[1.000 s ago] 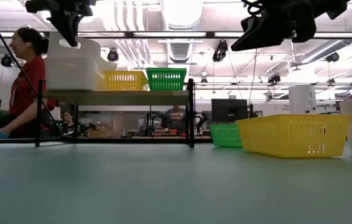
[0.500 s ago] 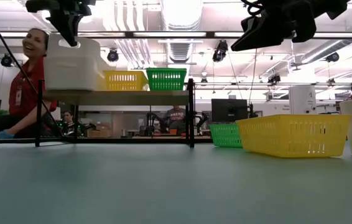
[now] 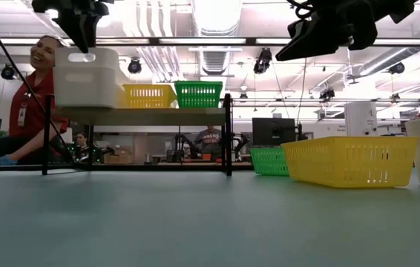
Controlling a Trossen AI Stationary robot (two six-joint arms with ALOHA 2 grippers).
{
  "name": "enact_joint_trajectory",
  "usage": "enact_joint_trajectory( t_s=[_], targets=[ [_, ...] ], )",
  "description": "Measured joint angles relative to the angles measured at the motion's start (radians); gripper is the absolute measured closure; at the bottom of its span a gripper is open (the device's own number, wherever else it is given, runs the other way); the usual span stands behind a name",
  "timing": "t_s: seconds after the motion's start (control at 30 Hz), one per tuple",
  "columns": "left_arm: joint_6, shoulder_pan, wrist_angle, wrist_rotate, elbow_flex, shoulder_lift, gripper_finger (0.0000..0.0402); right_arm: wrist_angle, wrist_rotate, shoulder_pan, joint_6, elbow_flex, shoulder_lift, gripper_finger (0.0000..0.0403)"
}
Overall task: Stack baskets on shelf by color
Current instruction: Stack the left white bin on the white bin on the shelf
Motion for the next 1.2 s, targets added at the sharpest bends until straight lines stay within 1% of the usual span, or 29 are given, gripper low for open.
enact_joint_trajectory(
  t_s=[0.1, 0.2, 0.37, 0.47, 0.57, 0.67, 0.87, 0.9, 1.0, 1.07, 1.13, 1.2],
  targets=[
    [0.007, -0.001, -0.001, -0.003, 0.017, 0.000, 0.0274, 0.000, 0.000, 0.000, 0.000, 0.000, 0.000, 0.0351],
    [0.010, -0.001, 0.000, -0.027, 0.036, -0.002, 0.0273, 0.000, 0.000, 0.000, 0.000, 0.000, 0.000, 0.0351],
    [0.033, 0.000, 0.006, -0.029, 0.081, -0.002, 0.0273, 0.000, 0.000, 0.000, 0.000, 0.000, 0.000, 0.0351],
    [0.015, 0.000, 0.086, -0.020, 0.095, -0.003, 0.0273, 0.000, 0.000, 0.000, 0.000, 0.000, 0.000, 0.0351],
    [-0.025, 0.000, 0.171, 0.026, 0.078, -0.015, 0.0277, 0.000, 0.000, 0.000, 0.000, 0.000, 0.000, 0.0351],
    [-0.020, 0.000, 0.182, 0.027, 0.045, -0.035, 0.0300, 0.000, 0.000, 0.000, 0.000, 0.000, 0.000, 0.0351],
    [-0.028, 0.000, 0.217, 0.024, -0.050, -0.067, 0.0385, -0.001, 0.000, 0.000, 0.000, 0.000, 0.000, 0.0351],
    [-0.028, 0.000, 0.223, 0.025, -0.065, -0.072, 0.0393, -0.001, 0.000, 0.000, 0.000, 0.000, 0.000, 0.0351],
    [-0.028, 0.000, 0.228, 0.018, -0.105, -0.074, 0.0394, -0.001, 0.000, 0.000, 0.001, -0.001, 0.000, 0.0351],
    [-0.028, 0.000, 0.237, -0.012, -0.109, -0.069, 0.0392, 0.000, 0.000, 0.000, 0.001, -0.003, 0.000, 0.0351],
    [-0.036, -0.006, 0.293, -0.016, -0.108, -0.070, 0.0391, 0.000, -0.001, 0.000, 0.001, -0.005, 0.000, 0.0351],
    [-0.076, -0.029, 0.387, 0.014, -0.107, -0.071, 0.0391, 0.001, -0.001, 0.000, 0.015, -0.007, 0.000, 0.0351]
  ],
)
